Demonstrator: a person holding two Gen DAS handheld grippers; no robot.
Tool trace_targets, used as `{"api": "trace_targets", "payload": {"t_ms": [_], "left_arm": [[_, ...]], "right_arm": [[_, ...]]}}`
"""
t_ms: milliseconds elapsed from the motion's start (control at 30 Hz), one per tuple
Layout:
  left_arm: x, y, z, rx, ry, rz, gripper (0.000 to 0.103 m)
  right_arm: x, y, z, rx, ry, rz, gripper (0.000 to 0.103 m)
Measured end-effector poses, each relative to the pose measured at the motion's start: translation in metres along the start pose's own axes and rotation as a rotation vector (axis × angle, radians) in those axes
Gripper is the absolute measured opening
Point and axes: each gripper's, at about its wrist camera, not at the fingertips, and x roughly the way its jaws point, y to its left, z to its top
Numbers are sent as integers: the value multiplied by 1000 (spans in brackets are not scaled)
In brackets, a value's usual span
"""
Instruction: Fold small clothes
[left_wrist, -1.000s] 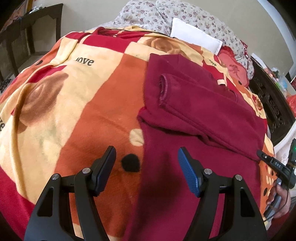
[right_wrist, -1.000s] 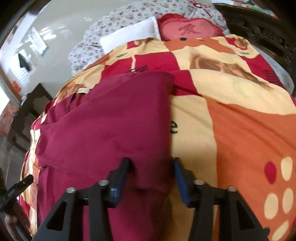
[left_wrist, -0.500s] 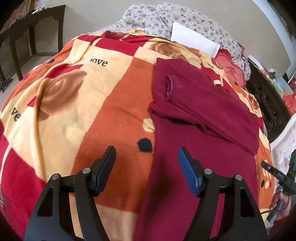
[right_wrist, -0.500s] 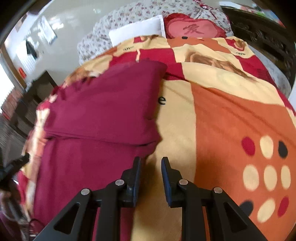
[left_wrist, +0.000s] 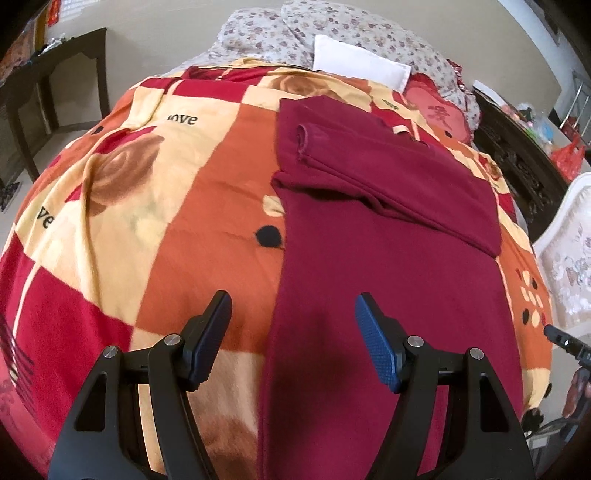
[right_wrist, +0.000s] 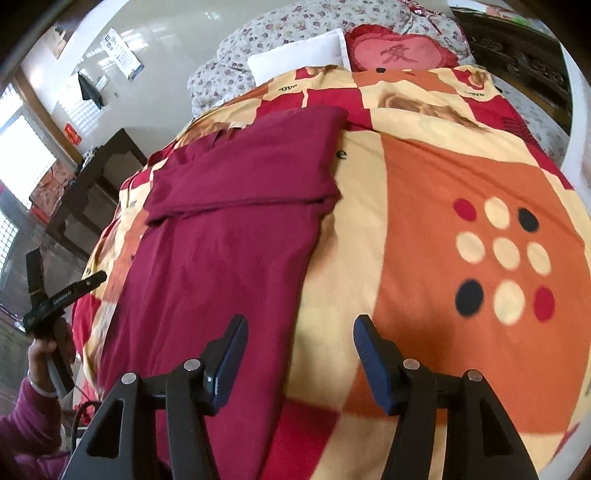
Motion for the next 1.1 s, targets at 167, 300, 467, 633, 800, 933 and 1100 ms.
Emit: {"api": "trace_targets", "payload": {"t_ms": [167,300,467,633,800,933,1100], "left_arm": [[-2,-1,-7,-3,20,-27,70],[-7,-1,-11,-1,27,-74,70],[-13,7,-20,-23,103,-163,72],[-20,12,-41,-14,157,-156,75],[-20,11,-67,1,227,-135,75],[-15,14,-78,-1,254,-110,75],[-6,18,-84,-31,267,-73,75]], "right_arm": [[-3,1,-20,14,11,6,58],[-2,9,-32,-11,31,22,58],[-28,19,-47,-91,119,164,58],[-62,22,-55,-156,88,163,70],[-26,23,-67,-114,132,164,70],[5,24,-78,-81,178,206,70],[22,26,-86,-72,208,247,70]]}}
